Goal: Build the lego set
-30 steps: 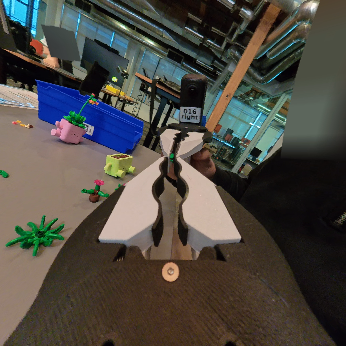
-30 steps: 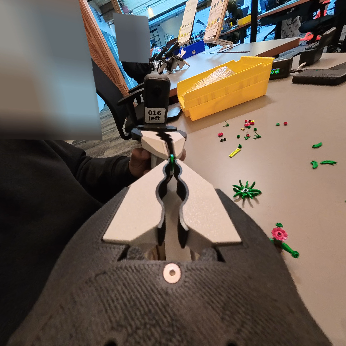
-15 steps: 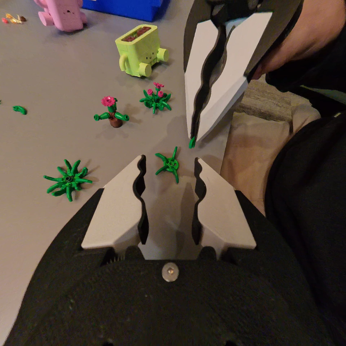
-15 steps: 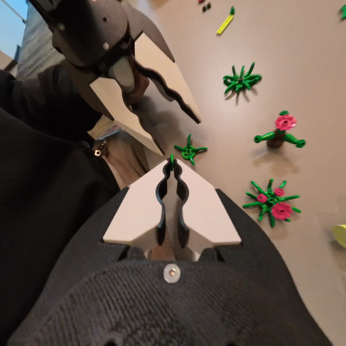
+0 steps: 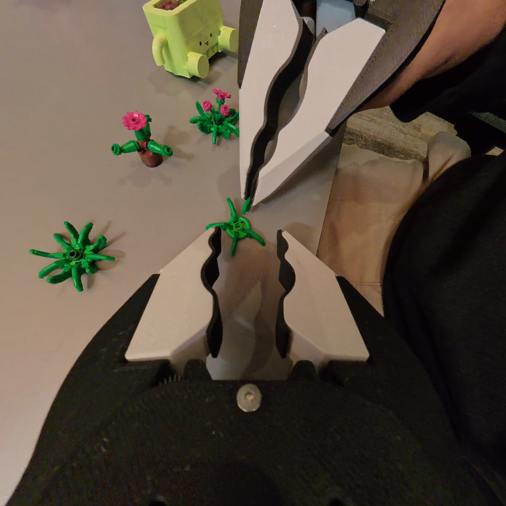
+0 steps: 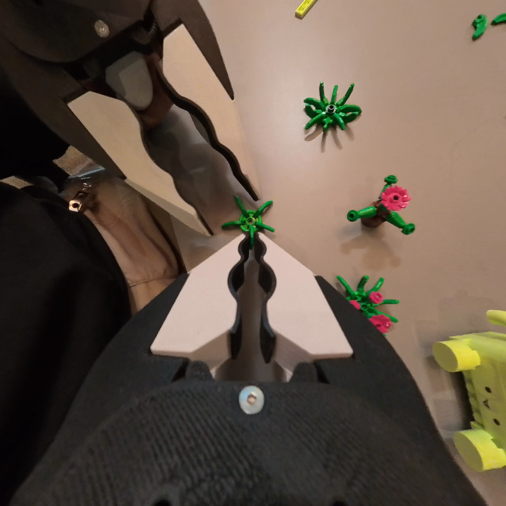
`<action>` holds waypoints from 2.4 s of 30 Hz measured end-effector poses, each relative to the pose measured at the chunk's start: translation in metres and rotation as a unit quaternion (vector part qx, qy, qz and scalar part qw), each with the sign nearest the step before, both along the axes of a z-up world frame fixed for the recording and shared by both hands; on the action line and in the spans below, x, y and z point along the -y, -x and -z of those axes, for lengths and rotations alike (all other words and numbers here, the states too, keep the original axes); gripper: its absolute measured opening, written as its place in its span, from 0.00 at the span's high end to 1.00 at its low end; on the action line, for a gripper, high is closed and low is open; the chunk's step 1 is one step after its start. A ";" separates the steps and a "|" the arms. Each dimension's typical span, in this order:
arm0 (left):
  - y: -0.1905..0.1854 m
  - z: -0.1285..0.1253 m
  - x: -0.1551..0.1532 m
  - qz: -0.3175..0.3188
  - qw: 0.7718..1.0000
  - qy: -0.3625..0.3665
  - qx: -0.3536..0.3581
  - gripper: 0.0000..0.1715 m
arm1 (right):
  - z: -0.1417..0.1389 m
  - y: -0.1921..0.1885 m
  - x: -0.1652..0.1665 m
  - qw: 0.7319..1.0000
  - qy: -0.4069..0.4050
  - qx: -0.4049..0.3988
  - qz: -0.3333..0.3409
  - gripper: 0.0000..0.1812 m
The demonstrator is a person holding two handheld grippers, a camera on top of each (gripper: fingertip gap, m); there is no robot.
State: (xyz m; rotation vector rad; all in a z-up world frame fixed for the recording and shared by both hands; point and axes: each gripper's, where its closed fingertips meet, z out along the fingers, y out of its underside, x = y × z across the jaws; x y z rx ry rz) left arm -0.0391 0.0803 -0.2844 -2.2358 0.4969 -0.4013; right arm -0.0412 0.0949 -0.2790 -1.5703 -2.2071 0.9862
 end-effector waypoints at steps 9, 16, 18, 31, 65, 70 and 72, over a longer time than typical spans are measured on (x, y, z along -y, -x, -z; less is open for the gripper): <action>0.000 0.011 0.000 -0.002 0.999 0.022 -0.038 0.78 | 0.009 0.001 0.000 0.996 -0.084 0.038 -0.014 1.00; 0.001 0.012 -0.001 -0.009 0.999 0.020 -0.044 0.82 | 0.010 0.002 0.002 0.992 -0.109 0.063 -0.027 1.00; 0.002 0.012 -0.001 -0.012 0.999 0.019 -0.048 0.83 | 0.010 0.002 0.002 0.991 -0.112 0.071 -0.027 1.00; 0.002 0.012 -0.003 -0.028 0.998 0.019 -0.053 0.84 | 0.011 -0.001 0.002 0.986 -0.095 0.136 0.028 0.99; 0.014 0.013 -0.004 -0.058 0.995 0.010 -0.085 0.85 | 0.018 0.007 0.006 0.979 -0.126 0.151 0.051 1.00; 0.015 0.013 -0.003 -0.059 0.995 0.014 -0.077 0.85 | 0.017 0.009 0.007 0.989 -0.107 0.092 0.044 0.98; 0.015 0.013 -0.003 -0.058 0.995 0.013 -0.078 0.85 | 0.017 0.009 0.008 0.992 -0.090 0.075 0.046 0.96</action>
